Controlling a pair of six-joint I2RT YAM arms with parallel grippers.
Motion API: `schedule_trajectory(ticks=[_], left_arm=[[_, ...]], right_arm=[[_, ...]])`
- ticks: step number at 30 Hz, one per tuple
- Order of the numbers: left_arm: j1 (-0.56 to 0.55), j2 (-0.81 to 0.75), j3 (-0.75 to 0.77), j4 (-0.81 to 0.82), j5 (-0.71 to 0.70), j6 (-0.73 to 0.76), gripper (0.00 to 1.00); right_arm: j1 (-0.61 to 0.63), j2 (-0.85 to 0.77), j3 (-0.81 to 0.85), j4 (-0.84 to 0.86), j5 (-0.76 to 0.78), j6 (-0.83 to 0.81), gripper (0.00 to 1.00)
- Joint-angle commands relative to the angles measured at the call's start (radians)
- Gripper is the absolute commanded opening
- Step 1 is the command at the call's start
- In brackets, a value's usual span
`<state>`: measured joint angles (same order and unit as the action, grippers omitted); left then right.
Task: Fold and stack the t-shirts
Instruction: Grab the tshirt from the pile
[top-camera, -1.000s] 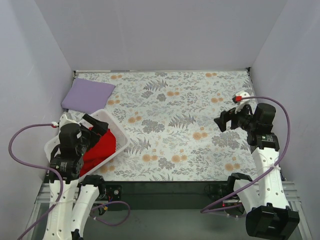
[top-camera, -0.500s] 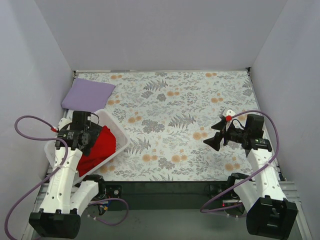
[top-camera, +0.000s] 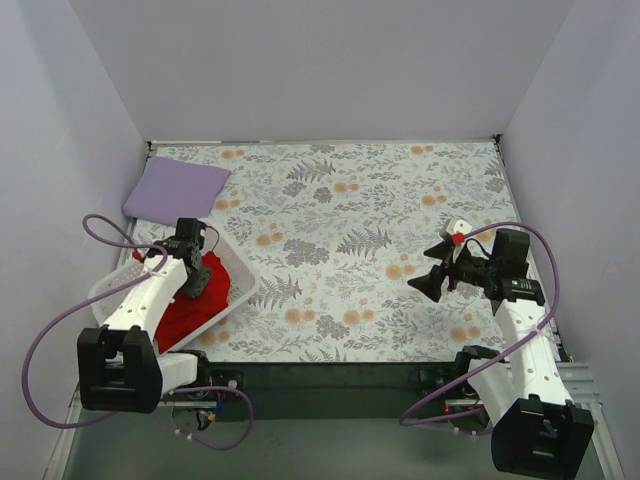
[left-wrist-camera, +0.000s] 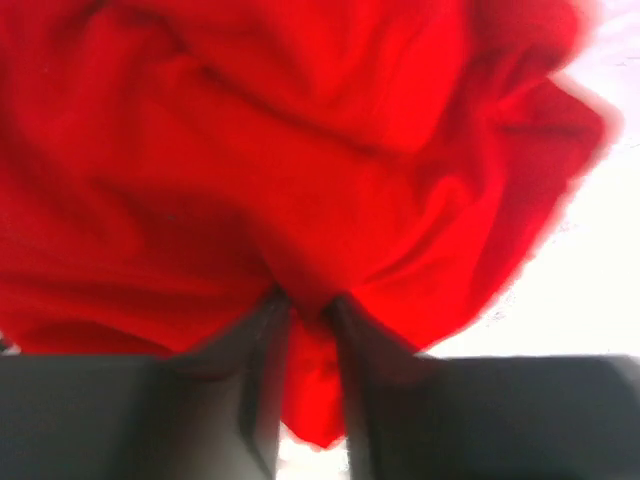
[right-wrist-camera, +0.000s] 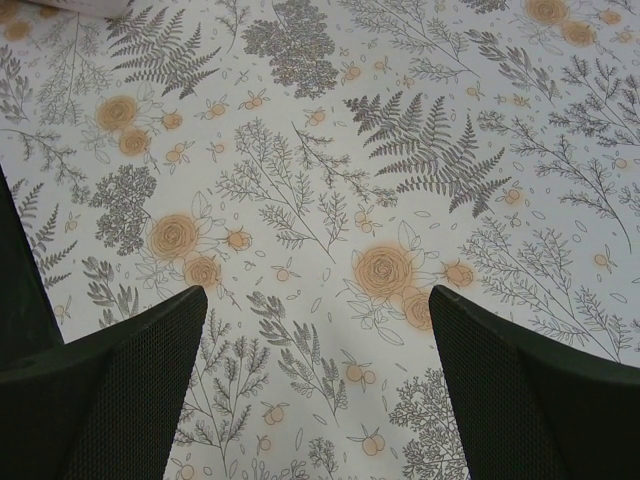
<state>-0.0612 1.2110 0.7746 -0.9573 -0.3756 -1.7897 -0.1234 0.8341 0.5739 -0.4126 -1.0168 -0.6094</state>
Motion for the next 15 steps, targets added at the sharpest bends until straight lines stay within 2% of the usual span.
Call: schedule_trajectory(ticks=[1,2,4,5,8,9,10,11,13,14,15], left_arm=[[0.001,-0.100,0.031,0.184,-0.008,0.199,0.00],[0.001,-0.138,0.043,0.237,0.039,0.343,0.00],[-0.002,-0.255,0.069,0.270,0.153,0.447,0.00],[-0.002,-0.383,0.078,0.323,0.190,0.528,0.00],[-0.003,-0.517,0.174,0.388,0.329,0.567,0.00],[-0.002,-0.519,0.213,0.405,0.384,0.572,0.00],[-0.003,-0.515,0.242,0.431,0.547,0.569,0.00],[-0.003,-0.505,0.302,0.498,0.635,0.556,0.00],[-0.003,-0.447,0.363,0.563,0.755,0.489,0.00],[-0.003,-0.426,0.429,0.633,0.861,0.468,0.00],[-0.003,-0.375,0.461,0.666,0.894,0.442,0.00]], right_arm=[[-0.008,-0.016,-0.002,0.009,-0.023,-0.013,0.98],[-0.010,-0.023,-0.002,0.009,-0.025,-0.013,0.98],[-0.016,-0.030,-0.006,0.008,-0.029,-0.015,0.98],[-0.019,-0.035,-0.006,0.008,-0.034,-0.015,0.98],[-0.025,-0.032,-0.003,0.009,-0.043,-0.015,0.98],[-0.025,-0.032,-0.002,0.009,-0.043,-0.015,0.98],[-0.025,-0.029,-0.002,0.009,-0.040,-0.015,0.98],[-0.028,-0.029,-0.002,0.009,-0.040,-0.018,0.98],[-0.030,-0.030,0.000,0.011,-0.036,-0.018,0.98],[-0.030,-0.029,-0.002,0.009,-0.026,-0.018,0.98],[-0.032,-0.030,-0.002,0.011,-0.020,-0.016,0.98]])
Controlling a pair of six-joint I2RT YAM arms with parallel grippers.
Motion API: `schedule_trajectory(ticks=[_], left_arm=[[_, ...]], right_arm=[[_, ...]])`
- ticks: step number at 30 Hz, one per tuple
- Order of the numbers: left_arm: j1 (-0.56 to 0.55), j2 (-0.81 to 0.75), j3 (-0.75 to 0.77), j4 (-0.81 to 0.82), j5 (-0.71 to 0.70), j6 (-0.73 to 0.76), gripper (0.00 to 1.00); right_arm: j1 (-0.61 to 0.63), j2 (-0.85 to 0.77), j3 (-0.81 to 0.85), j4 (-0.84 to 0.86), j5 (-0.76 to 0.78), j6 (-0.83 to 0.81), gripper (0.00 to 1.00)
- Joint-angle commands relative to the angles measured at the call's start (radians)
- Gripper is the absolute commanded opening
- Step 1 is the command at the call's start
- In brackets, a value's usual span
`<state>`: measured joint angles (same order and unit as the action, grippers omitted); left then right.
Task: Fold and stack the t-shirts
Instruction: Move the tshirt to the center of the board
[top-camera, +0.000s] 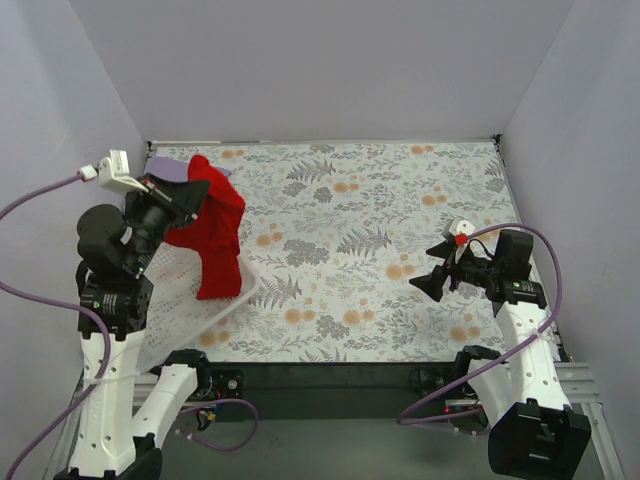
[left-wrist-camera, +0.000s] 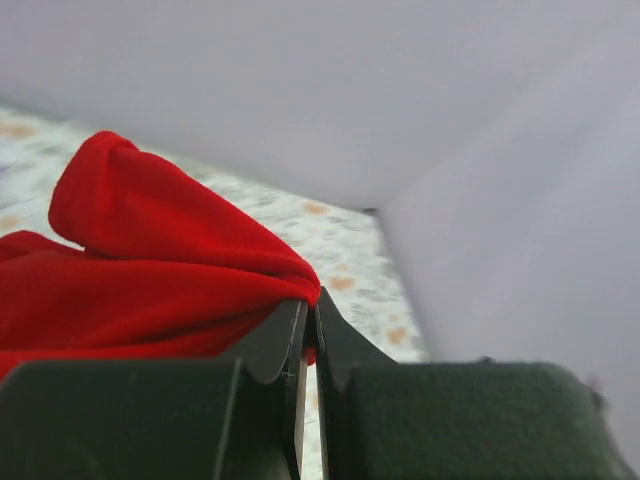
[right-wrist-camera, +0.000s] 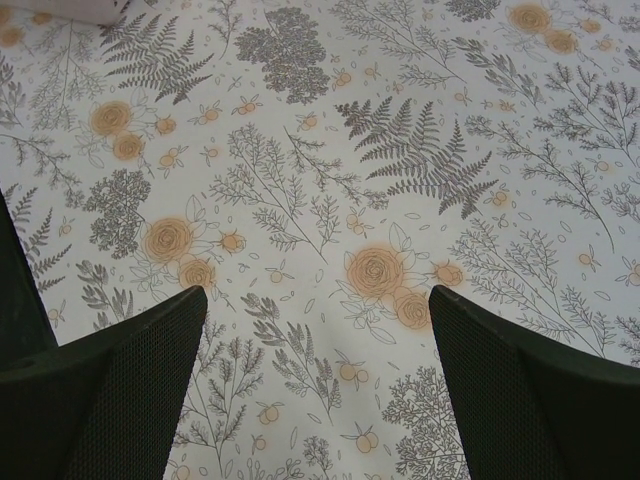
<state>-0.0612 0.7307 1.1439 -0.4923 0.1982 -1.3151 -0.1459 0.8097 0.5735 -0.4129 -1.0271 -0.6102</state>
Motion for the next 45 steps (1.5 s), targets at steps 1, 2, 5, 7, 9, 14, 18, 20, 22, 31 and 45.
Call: schedule_trajectory(ticks=[1,2,5,7,9,14,18,20,22,31,45], left_arm=[[-0.003,0.130,0.134,0.228,0.358,-0.077,0.00],[-0.003,0.165,0.170,0.271,0.415,-0.100,0.00],[-0.011,0.281,0.306,0.346,0.522,-0.193,0.00],[-0.052,0.341,0.356,0.380,0.538,-0.228,0.00],[-0.095,0.372,0.376,0.403,0.529,-0.237,0.00],[-0.265,0.465,0.415,0.409,0.494,-0.208,0.00],[-0.406,0.558,0.476,0.408,0.474,-0.178,0.00],[-0.451,0.594,0.529,0.406,0.457,-0.168,0.00],[-0.509,0.657,0.575,0.402,0.449,-0.150,0.00],[-0.650,0.828,0.720,0.334,0.397,-0.079,0.00],[-0.657,0.612,0.050,0.143,0.025,0.094,0.27]], right_arm=[[-0.014,-0.009,-0.001,0.011,-0.005,-0.016,0.98],[-0.018,-0.015,-0.003,0.011,0.005,-0.017,0.98],[-0.034,-0.024,-0.004,0.016,0.021,-0.016,0.98],[-0.046,-0.026,-0.004,0.017,0.035,-0.016,0.98],[-0.052,-0.027,-0.004,0.019,0.041,-0.014,0.98],[-0.072,-0.027,-0.009,0.025,0.042,-0.010,0.98],[-0.081,-0.026,-0.011,0.029,0.047,-0.006,0.98],[-0.086,-0.027,-0.012,0.031,0.050,-0.003,0.98],[-0.092,-0.029,-0.012,0.036,0.052,0.000,0.98],[-0.116,-0.032,-0.015,0.043,0.062,0.006,0.98],[-0.149,-0.014,-0.009,0.056,0.159,0.026,0.97]])
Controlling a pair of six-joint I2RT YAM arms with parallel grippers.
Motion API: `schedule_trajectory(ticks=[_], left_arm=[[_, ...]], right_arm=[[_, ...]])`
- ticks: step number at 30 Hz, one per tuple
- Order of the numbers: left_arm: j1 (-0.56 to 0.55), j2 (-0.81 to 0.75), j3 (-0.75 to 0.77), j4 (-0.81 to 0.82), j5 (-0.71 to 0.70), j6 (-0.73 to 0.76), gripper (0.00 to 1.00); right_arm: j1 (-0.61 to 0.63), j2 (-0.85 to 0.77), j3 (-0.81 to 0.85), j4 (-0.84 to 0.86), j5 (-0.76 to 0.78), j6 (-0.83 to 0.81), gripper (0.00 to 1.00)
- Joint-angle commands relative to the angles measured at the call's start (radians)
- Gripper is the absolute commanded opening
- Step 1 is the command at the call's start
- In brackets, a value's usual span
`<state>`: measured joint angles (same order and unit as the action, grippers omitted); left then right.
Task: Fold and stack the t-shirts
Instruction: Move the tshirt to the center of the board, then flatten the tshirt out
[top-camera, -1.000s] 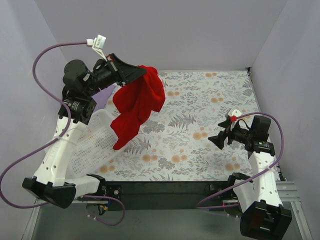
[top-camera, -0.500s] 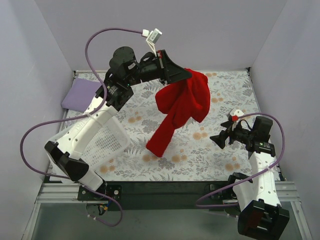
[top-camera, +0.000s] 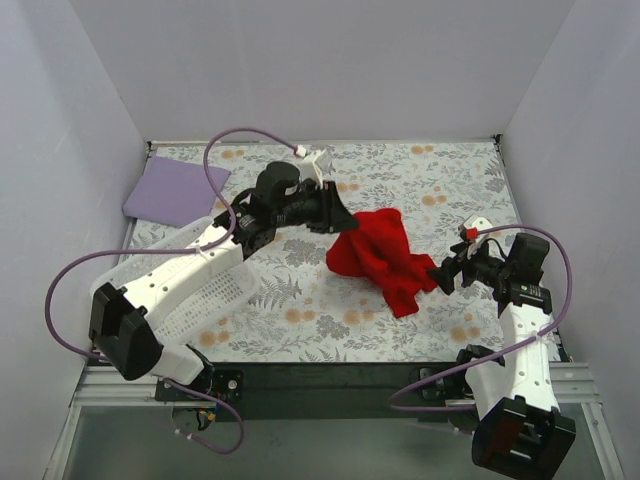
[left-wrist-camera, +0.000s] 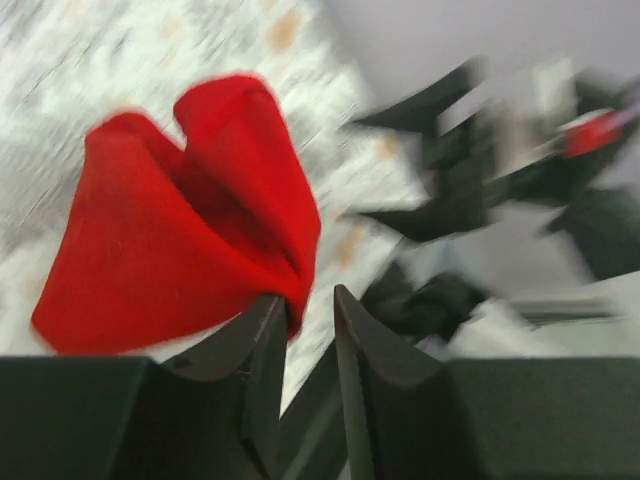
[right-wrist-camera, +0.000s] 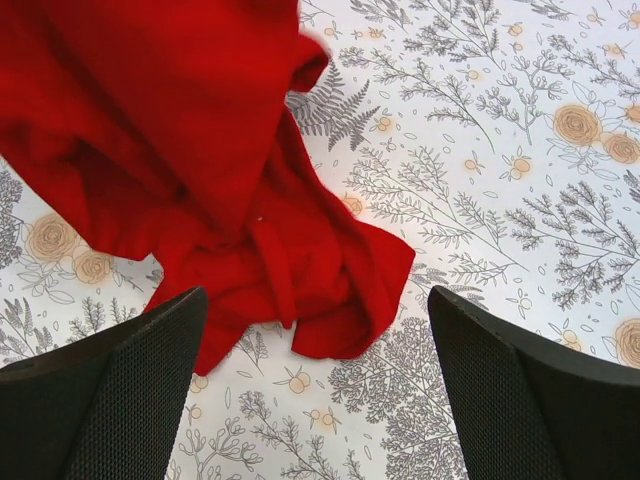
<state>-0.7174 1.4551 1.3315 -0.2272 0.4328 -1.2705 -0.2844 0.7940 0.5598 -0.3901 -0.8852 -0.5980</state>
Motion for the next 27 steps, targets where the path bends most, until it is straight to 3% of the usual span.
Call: schedule_trajectory(ticks=[1,3,4,7,10,14,19,23,27], left_arm=[[0.001,-0.128,-0.178,-0.206,-0.324,0.028,0.30],[0.001,-0.157,-0.256,-0.280,-0.402,0.005,0.34],[0.001,-0.215,-0.276,-0.297,-0.419,-0.010,0.51],[0.001,-0.329,-0.325,-0.302,-0.482,-0.018,0.80],[0.003,-0.458,-0.362,-0.262,-0.514,-0.012,0.90],[0.004,-0.501,-0.414,-0.137,-0.416,0.034,0.91],[-0.007,-0.245,-0.290,-0.090,-0.094,0.199,0.81],[-0.080,-0.034,-0.080,-0.103,-0.097,0.408,0.81],[-0.135,0.134,0.003,-0.103,-0.134,0.557,0.79]], right_arm=[[-0.010,0.001,0.002,0.033,0.011,0.015,0.97],[-0.012,-0.004,-0.003,0.036,0.008,0.015,0.96],[-0.012,-0.007,-0.006,0.040,0.002,0.015,0.96],[-0.012,0.008,-0.009,0.042,-0.023,0.017,0.96],[-0.010,0.040,-0.006,0.036,-0.075,0.012,0.96],[-0.007,0.091,0.014,-0.033,-0.155,-0.045,0.96],[-0.004,0.135,0.044,-0.061,-0.123,-0.059,0.96],[-0.006,0.206,0.100,-0.081,-0.015,-0.031,0.93],[-0.051,0.286,0.158,-0.133,0.043,-0.039,0.88]])
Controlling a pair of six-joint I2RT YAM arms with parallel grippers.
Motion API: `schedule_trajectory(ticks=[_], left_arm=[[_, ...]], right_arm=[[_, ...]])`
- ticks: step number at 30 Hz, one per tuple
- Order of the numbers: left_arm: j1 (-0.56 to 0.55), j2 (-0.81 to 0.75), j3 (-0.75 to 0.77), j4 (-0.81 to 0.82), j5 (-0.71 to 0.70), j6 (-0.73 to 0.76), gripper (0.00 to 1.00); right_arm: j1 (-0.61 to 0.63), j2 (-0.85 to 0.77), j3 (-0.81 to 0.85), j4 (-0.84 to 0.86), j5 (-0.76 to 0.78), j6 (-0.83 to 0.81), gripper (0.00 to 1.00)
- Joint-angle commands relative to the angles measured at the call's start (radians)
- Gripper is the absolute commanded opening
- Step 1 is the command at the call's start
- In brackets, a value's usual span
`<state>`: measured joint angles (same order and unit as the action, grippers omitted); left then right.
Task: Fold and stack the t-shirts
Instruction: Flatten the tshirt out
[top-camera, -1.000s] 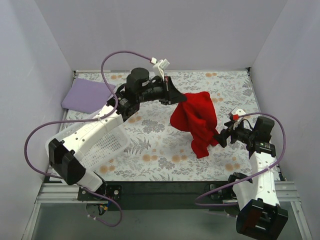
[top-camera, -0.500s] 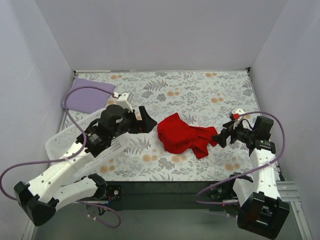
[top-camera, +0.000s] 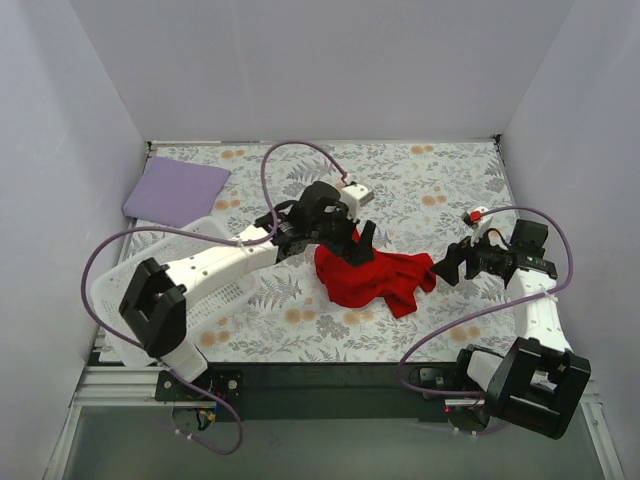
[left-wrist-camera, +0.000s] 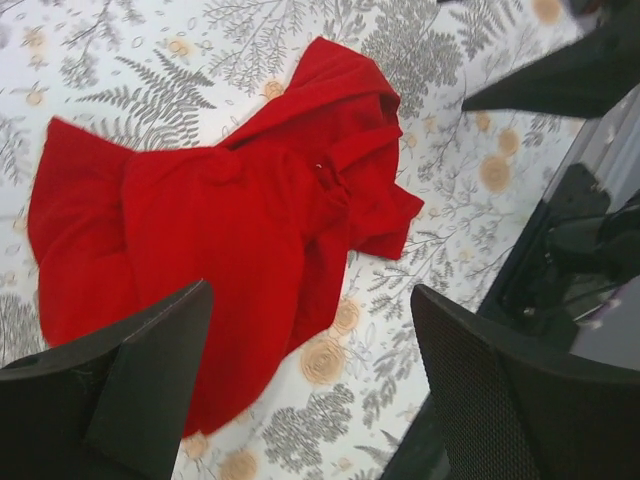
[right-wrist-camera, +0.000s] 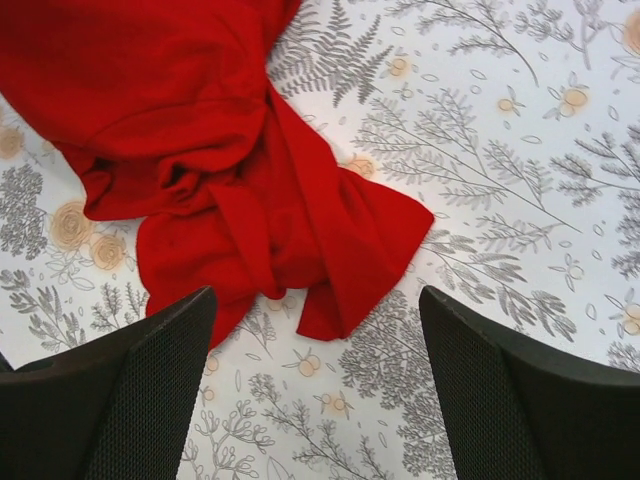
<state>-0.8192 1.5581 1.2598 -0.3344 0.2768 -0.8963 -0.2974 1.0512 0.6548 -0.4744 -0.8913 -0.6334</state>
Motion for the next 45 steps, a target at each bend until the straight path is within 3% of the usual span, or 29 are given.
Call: schedule_trajectory(ticks=[1,4,13,28,31,32,34,40,45], left_arm=[[-0.037,0.083,0.085,0.006,0.013,0.212,0.77],[-0.049,0.160,0.142,0.005,-0.010,0.217,0.69],[-0.115,0.391,0.312,0.008,-0.148,0.188,0.57],[-0.121,0.563,0.354,-0.023,-0.235,0.227,0.56],[-0.121,0.599,0.358,-0.032,-0.263,0.227,0.42],[-0.121,0.602,0.360,-0.037,-0.263,0.223,0.17],[-0.121,0.596,0.359,-0.034,-0.263,0.200,0.01],[-0.121,0.412,0.284,0.035,-0.205,0.071,0.00],[-0.109,0.263,0.086,0.120,-0.116,-0.041,0.00]], right_arm=[[-0.051,0.053,0.071,-0.058,0.042,-0.012,0.88],[-0.083,0.093,0.101,-0.098,0.034,-0.025,0.85],[-0.089,0.150,0.111,-0.105,0.017,-0.031,0.82],[-0.089,0.184,0.114,-0.119,0.009,-0.065,0.82],[-0.088,0.181,0.111,-0.125,0.023,-0.081,0.82],[-0.086,0.179,0.109,-0.127,0.029,-0.086,0.82],[-0.075,0.178,0.101,-0.127,0.060,-0.109,0.82],[-0.039,0.231,0.134,-0.121,0.133,-0.146,0.80],[0.032,0.331,0.178,-0.109,0.163,-0.140,0.75]])
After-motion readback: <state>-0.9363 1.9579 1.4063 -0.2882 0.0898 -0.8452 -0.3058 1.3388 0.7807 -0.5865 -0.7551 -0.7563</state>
